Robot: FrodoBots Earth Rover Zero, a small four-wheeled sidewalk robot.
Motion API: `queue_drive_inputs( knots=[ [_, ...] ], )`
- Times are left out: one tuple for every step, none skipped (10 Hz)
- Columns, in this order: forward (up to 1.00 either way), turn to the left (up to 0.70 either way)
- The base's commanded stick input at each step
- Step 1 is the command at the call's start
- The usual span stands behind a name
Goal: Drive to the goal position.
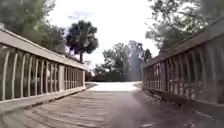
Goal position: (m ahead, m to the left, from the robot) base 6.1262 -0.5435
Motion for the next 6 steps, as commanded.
queue_drive_inputs(
  knots=[
    [0.69,0.01],
    [0.69,0.01],
    [0.69,0.01],
    [0.69,0.01],
    [0.69,0.01],
    [0.69,0.01]
  ],
)
